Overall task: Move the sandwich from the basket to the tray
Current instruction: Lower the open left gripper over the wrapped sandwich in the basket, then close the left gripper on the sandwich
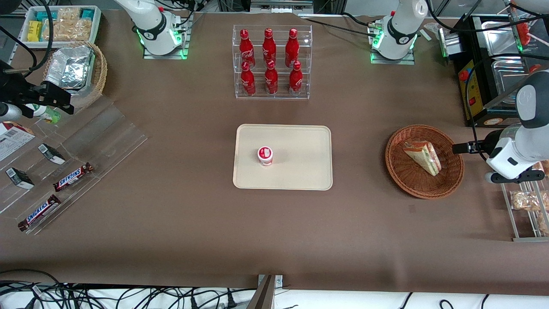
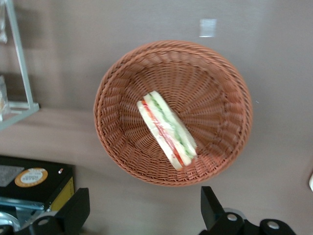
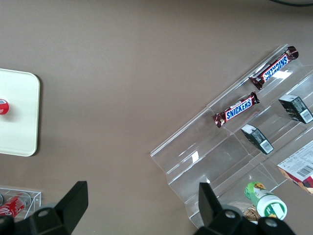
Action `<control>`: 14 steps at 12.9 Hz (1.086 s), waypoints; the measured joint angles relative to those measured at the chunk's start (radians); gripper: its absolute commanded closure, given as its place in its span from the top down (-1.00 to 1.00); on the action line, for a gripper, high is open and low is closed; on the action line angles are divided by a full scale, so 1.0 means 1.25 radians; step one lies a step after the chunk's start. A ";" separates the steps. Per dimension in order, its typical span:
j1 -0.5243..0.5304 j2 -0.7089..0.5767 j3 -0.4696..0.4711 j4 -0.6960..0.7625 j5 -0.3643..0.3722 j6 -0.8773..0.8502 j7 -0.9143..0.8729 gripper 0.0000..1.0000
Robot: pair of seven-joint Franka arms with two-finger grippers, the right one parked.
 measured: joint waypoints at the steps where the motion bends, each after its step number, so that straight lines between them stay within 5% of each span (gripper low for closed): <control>1: 0.000 0.003 0.003 -0.014 0.000 0.021 -0.035 1.00; 14: -0.019 -0.004 -0.004 -0.342 0.000 0.390 -0.460 1.00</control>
